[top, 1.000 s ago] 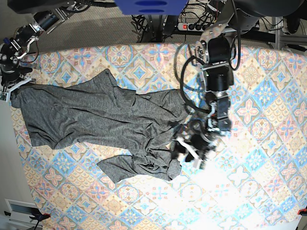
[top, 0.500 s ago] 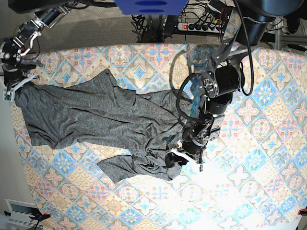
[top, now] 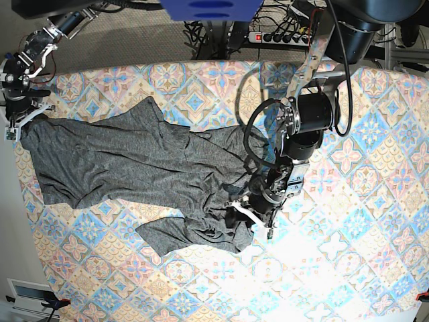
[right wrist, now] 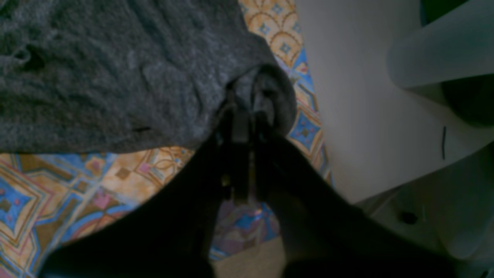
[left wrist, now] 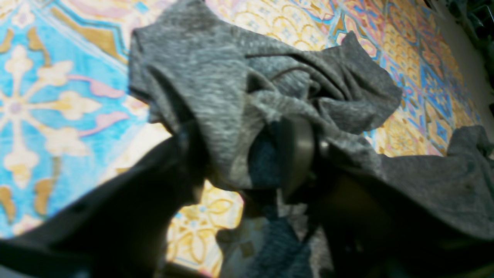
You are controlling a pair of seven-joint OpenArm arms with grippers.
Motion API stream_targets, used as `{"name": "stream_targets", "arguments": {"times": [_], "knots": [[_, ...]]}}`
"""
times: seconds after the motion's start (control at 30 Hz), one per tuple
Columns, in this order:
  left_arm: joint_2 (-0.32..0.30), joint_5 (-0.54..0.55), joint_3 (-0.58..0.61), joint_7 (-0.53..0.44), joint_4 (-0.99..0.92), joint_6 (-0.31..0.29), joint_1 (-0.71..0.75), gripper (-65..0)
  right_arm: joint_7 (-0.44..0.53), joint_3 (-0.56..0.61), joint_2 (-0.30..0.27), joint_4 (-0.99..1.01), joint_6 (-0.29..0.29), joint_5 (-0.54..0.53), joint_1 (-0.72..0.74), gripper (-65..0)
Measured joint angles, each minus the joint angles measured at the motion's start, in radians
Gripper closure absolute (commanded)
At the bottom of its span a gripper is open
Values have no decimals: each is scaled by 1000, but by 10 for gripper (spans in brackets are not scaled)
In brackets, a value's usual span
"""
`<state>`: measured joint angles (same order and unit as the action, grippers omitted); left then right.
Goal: Layout the t-shirt on the table in an organized manner, then fold the t-shirt properly
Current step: 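Grasp the crumpled hem fabric with the left gripper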
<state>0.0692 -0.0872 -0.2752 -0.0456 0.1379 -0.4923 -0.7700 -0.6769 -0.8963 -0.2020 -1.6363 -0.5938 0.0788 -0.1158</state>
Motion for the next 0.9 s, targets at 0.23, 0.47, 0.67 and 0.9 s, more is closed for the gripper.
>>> {"name": "stream_targets", "arguments": {"times": [0.23,0.47,0.67,0.9], "knots": [[0,1,1,0,0,0,0,-100,4,0,0,0,0,-3,-14,0],[1,0,3,0,0,-5,0,-92,2,0,0,0,0,-1,-19,0],[42,-35,154,-1,3,0,0,-92,1,0,0,0,0,0,-19,0],[94,-41,378,-26,6,-22,22,-85,1,0,0,0,0,0,-14,0]]}}
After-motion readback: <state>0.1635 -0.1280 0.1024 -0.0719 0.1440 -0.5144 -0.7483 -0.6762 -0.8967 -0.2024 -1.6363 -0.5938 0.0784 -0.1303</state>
